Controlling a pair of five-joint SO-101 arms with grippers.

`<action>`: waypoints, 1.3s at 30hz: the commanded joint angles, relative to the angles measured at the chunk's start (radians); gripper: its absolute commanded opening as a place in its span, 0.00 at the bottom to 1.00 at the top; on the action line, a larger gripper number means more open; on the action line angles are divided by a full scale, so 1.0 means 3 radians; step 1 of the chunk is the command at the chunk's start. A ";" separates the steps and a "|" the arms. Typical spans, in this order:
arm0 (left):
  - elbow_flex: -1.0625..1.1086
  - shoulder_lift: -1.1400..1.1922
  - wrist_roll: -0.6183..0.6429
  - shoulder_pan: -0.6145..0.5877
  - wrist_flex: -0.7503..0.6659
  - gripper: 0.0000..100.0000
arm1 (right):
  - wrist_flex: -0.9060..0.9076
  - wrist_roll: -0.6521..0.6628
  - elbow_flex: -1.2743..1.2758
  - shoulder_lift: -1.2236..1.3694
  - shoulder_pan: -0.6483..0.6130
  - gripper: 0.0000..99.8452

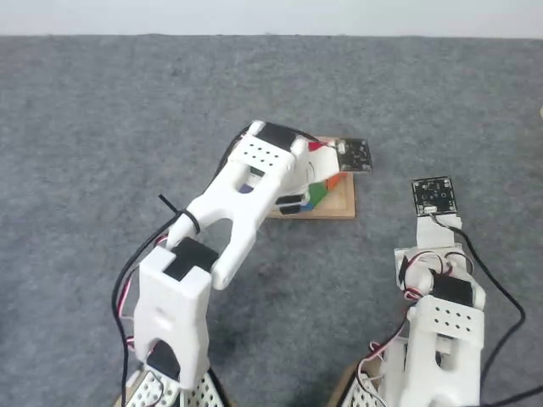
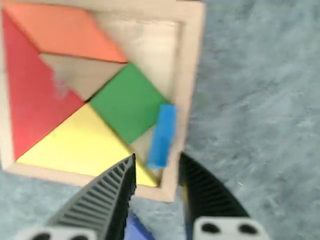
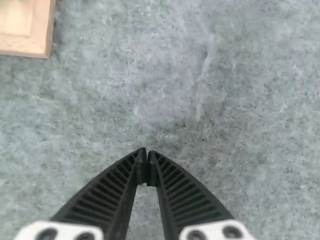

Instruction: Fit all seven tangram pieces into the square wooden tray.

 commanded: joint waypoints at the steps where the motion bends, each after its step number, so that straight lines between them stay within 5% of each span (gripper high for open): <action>1: -0.0141 -0.0056 0.0066 -0.0107 -0.0143 0.17 | -0.0074 -0.0036 -0.0046 -0.0090 0.0038 0.01; 15: -0.0141 -0.0056 0.0644 -0.0261 -0.0742 0.17 | -0.0059 -0.0031 -0.0036 -0.0090 -0.0079 0.01; 25: 0.0008 -0.0051 0.0849 -0.0123 -0.0721 0.17 | -0.0059 -0.0031 -0.0036 -0.0090 -0.0074 0.01; 28: 0.0043 -0.0082 0.1059 -0.0322 -0.0542 0.17 | -0.0059 -0.0031 -0.0031 -0.0090 -0.0074 0.01; 33: -0.0090 -0.0061 0.2051 -0.0818 -0.0015 0.17 | -0.0059 -0.0031 -0.0031 -0.0090 -0.0090 0.01; 39: 0.0069 -0.0051 0.1739 -0.1146 -0.0097 0.17 | -0.0059 -0.0031 -0.0026 -0.0090 -0.0090 0.01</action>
